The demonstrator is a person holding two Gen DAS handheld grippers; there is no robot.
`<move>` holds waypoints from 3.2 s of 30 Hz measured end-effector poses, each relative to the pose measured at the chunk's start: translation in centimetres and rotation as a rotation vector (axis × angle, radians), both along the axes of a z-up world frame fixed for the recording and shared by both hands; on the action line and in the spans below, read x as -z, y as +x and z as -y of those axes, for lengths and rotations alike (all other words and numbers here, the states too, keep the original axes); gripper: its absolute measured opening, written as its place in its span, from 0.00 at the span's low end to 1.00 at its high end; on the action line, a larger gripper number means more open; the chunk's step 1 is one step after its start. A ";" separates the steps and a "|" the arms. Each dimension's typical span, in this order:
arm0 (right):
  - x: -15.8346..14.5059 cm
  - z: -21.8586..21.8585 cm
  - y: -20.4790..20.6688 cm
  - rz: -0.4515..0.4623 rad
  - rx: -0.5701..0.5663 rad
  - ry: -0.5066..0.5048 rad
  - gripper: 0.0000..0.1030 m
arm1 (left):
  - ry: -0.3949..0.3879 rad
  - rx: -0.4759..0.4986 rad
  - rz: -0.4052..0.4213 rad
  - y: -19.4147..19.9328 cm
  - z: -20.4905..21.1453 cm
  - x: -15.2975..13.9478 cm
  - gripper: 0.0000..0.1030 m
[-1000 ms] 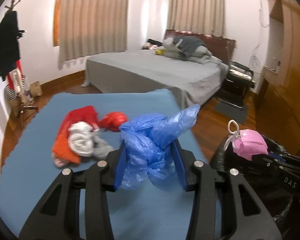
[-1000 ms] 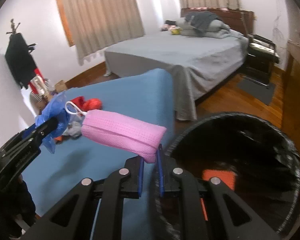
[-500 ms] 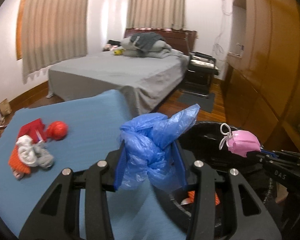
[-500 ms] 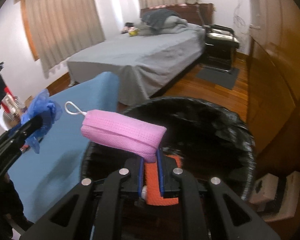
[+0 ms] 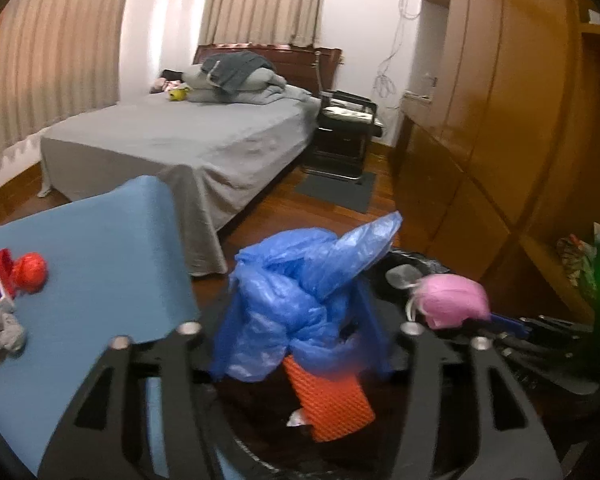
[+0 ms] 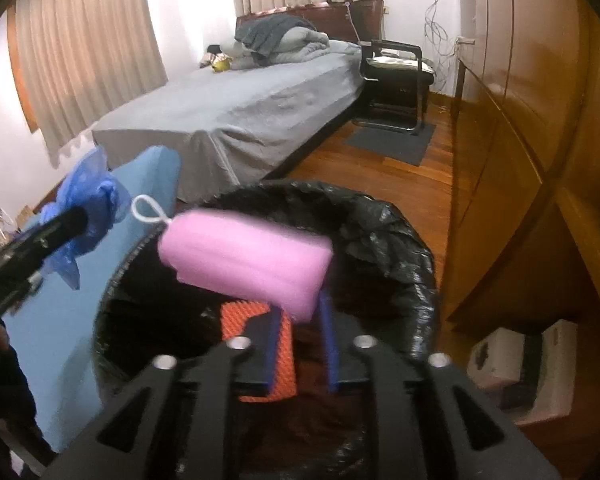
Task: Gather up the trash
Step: 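Carry the blue bag and pink pouch over the bin and release both, then grasp the white cloth with the left tool while the right tool grasps the grey sock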
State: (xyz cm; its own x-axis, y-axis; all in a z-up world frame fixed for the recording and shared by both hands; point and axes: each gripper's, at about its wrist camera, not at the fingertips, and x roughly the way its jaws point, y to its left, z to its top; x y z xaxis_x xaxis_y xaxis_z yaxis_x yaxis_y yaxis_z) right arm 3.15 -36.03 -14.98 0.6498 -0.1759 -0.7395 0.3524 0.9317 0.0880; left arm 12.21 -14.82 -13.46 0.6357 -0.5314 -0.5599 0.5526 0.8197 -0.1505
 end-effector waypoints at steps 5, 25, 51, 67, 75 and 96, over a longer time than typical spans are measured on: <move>0.2 -0.2 -0.8 -0.001 0.009 -0.049 0.83 | -0.036 0.014 -0.006 -0.2 -0.7 0.0 0.82; -2.0 -9.3 5.0 0.146 -0.192 0.003 0.94 | 0.104 -0.397 0.102 0.9 -16.8 -1.1 0.88; 1.2 -25.5 16.7 0.138 -0.429 -0.047 0.93 | 0.149 -0.683 -0.021 10.5 -30.7 4.2 0.48; 2.0 -29.8 18.1 0.128 -0.515 0.015 0.90 | 0.079 -0.719 0.044 4.5 -33.3 1.9 0.25; 3.2 -35.7 20.0 0.075 -0.629 0.057 0.83 | 0.138 -0.800 0.004 3.3 -37.1 3.3 0.25; 4.9 -40.1 20.8 -0.022 -0.765 0.096 0.31 | 0.130 -0.843 -0.024 1.9 -39.1 4.2 0.26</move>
State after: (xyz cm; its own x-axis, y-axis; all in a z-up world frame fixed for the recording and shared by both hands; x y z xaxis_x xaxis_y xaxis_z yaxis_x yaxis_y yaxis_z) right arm 23.94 4.06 -19.86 0.5494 0.3820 -0.7431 -0.3843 0.9052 0.1812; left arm 14.15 24.23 -17.63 0.7767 0.1840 -0.6024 -0.2524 0.9671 -0.0302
